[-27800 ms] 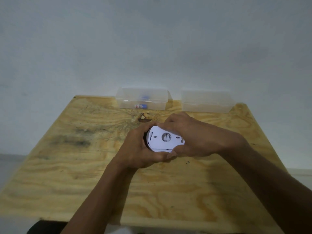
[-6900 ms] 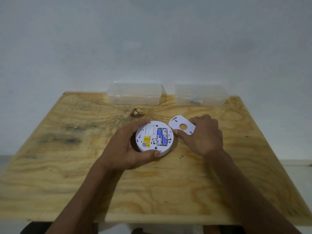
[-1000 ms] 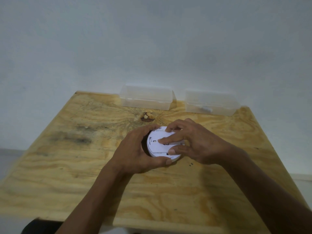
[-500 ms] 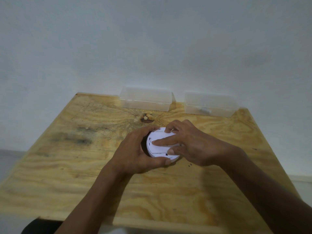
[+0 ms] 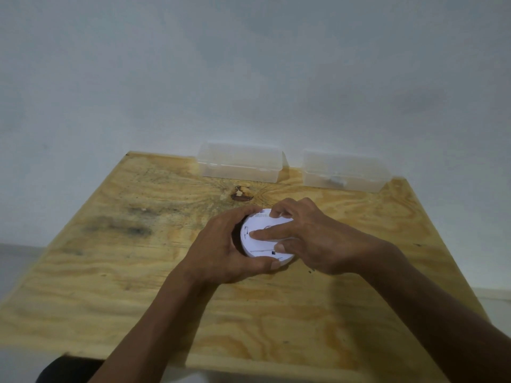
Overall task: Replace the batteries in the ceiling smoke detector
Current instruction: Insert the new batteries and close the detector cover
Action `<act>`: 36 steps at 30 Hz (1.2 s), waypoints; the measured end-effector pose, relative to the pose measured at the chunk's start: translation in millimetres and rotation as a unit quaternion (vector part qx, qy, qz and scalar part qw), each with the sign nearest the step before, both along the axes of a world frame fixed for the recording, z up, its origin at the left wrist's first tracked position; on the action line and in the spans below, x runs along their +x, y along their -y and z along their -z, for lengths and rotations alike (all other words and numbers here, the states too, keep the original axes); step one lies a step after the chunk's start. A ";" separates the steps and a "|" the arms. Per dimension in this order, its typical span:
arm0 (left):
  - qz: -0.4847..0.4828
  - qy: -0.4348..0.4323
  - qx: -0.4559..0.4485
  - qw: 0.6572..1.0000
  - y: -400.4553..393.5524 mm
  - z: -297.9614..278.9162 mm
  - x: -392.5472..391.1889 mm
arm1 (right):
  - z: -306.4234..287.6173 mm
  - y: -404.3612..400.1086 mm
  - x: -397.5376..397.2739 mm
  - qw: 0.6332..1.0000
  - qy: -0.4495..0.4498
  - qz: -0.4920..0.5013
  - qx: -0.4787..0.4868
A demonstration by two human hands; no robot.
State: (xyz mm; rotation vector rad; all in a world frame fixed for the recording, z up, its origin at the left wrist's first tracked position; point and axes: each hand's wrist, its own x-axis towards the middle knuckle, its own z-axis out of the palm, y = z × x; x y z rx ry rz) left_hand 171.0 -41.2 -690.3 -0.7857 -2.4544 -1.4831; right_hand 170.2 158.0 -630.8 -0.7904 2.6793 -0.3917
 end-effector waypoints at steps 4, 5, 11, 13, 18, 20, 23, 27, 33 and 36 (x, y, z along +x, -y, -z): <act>-0.006 0.002 -0.003 1.000 0.6 0.0 0.5 | 3.7 -0.4 1.6 1.000 -0.019 -0.003 0.004; -0.010 0.005 -0.006 1.000 0.5 0.0 0.6 | 3.7 -0.2 2.0 1.000 -0.020 0.000 0.002; -0.019 0.016 -0.008 1.000 -1.2 1.6 1.2 | 9.5 -1.1 3.7 0.995 -0.057 0.055 -0.067; -0.031 0.025 -0.015 0.999 -1.5 3.1 0.9 | 12.9 -1.4 6.6 0.988 -0.073 0.087 -0.101; -0.043 0.028 -0.019 0.999 -2.5 5.5 1.1 | 27.3 -0.2 13.0 0.969 -0.108 0.152 -0.160; -0.049 0.033 -0.028 0.998 -2.3 7.3 0.8 | 29.6 0.0 12.9 0.966 -0.108 0.163 -0.171; -0.060 0.040 -0.031 0.997 -1.2 10.3 0.6 | 30.4 -0.2 11.9 0.962 -0.109 0.171 -0.182; -0.061 0.037 -0.036 0.997 -0.7 10.5 0.7 | 30.9 -0.3 13.0 0.959 -0.107 0.176 -0.195; -0.063 0.039 -0.039 0.996 -1.8 7.2 3.9 | 33.6 -1.1 15.3 0.957 -0.118 0.175 -0.198; -0.052 0.036 -0.025 0.998 -3.7 0.5 9.2 | 32.4 -2.4 16.2 0.960 -0.141 0.159 -0.180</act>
